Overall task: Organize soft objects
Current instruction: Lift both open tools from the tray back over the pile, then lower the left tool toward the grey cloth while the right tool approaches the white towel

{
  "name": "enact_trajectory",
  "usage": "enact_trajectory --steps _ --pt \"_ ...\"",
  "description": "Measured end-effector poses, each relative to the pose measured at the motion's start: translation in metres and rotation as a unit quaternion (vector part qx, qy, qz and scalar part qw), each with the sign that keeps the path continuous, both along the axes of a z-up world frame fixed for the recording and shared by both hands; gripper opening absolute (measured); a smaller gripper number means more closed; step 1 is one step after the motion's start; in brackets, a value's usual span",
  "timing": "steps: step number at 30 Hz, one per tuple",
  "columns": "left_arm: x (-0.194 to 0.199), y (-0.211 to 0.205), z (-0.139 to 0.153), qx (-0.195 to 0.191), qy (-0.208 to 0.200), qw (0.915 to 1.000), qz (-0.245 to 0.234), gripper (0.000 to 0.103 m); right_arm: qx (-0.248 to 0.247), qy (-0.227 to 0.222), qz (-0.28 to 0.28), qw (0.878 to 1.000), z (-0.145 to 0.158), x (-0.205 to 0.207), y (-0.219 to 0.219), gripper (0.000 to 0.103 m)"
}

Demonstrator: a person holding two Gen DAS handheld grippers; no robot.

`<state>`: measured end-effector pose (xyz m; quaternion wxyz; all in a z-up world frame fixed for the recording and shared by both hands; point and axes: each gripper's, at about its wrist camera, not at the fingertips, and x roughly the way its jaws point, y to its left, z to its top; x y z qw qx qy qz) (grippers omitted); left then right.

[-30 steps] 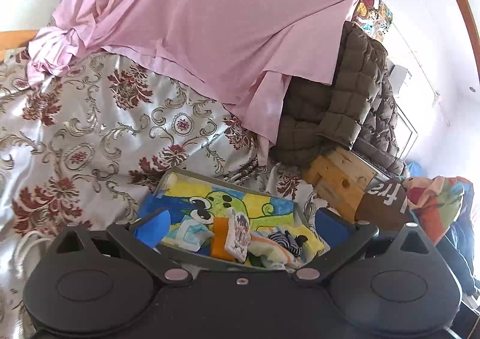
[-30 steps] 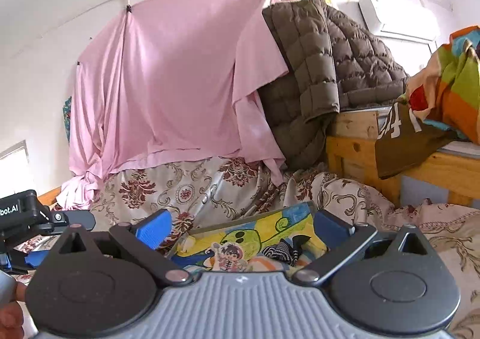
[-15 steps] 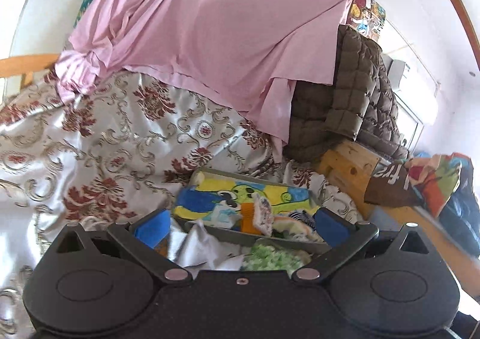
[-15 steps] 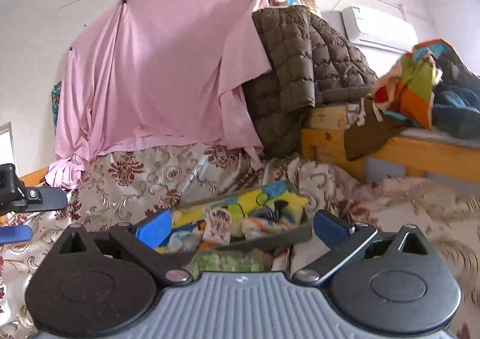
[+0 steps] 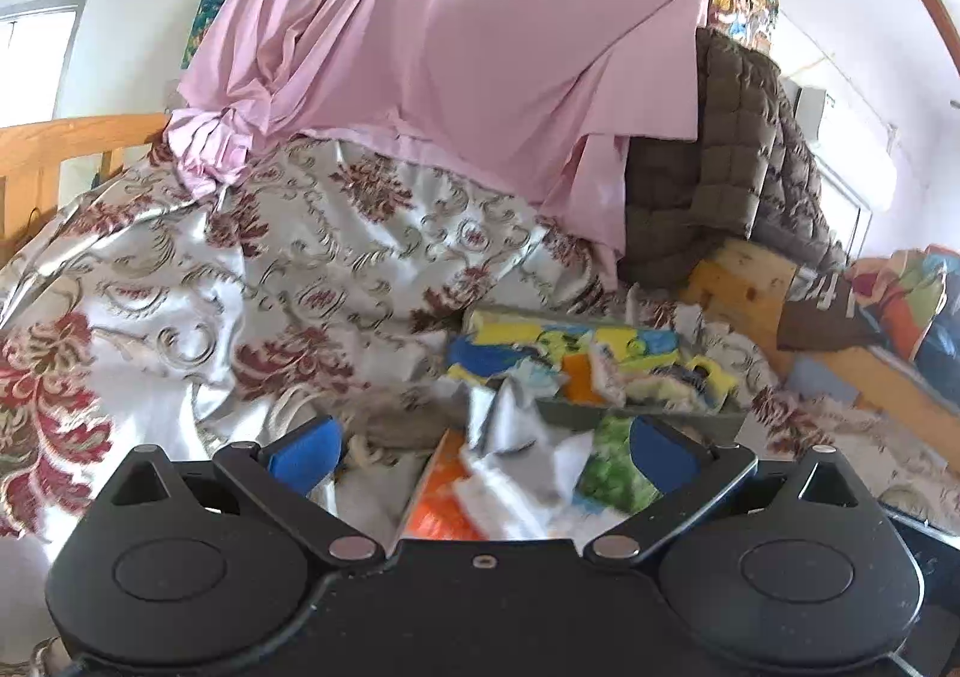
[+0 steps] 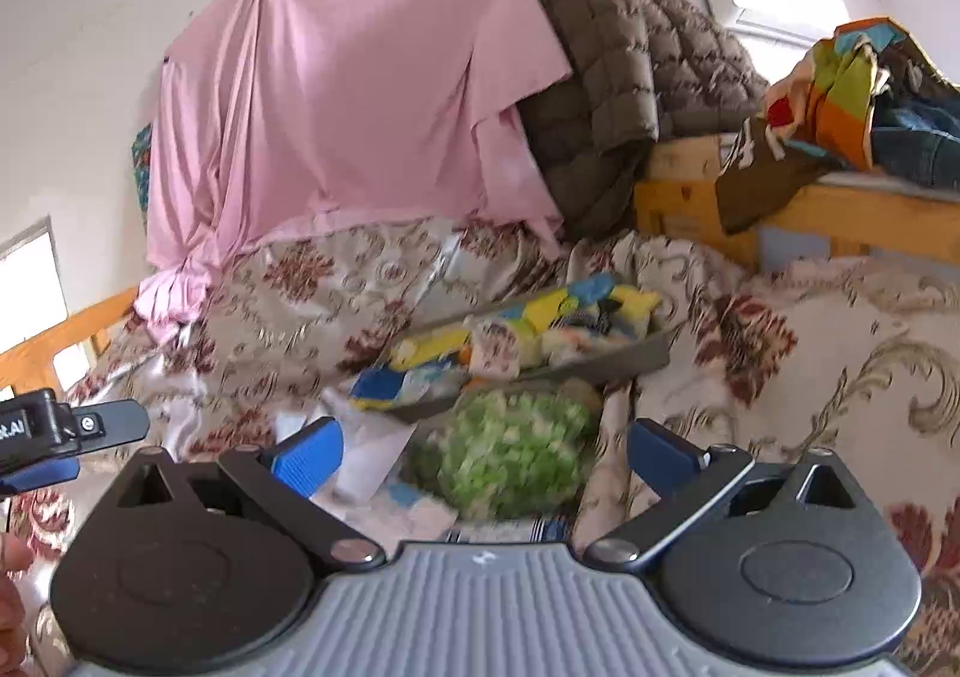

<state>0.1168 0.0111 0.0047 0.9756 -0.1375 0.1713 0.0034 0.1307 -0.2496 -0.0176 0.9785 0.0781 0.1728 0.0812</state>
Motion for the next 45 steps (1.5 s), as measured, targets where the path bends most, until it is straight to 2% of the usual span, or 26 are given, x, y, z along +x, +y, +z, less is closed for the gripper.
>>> enact_trajectory --steps 3,10,14,23,34,39,45 --pt "0.0 0.007 -0.013 0.015 0.017 0.9997 -0.01 0.102 0.013 0.043 0.008 0.999 -0.01 -0.002 0.004 0.103" --pt "0.01 0.008 -0.028 0.081 0.071 0.9941 -0.014 0.102 -0.021 0.089 0.019 0.996 -0.025 -0.001 0.019 0.103" --pt "0.01 0.008 -0.025 0.087 0.073 0.9934 -0.015 0.102 -0.038 0.108 0.023 0.993 -0.031 0.002 0.025 0.103" --pt "0.017 0.011 -0.024 0.108 0.109 0.9882 -0.006 0.102 -0.05 0.139 0.04 0.988 -0.037 0.009 0.032 0.103" --pt "0.022 0.023 -0.028 0.109 0.138 0.9843 0.015 0.102 -0.053 0.141 0.083 0.985 -0.037 0.013 0.044 0.103" --pt "0.024 0.025 -0.028 0.115 0.145 0.9824 0.023 0.102 -0.084 0.114 0.104 0.984 -0.033 0.013 0.058 0.103" --pt "0.033 0.032 -0.024 0.099 0.151 0.9829 0.035 0.102 -0.107 0.073 0.177 0.976 -0.026 0.03 0.07 0.103"
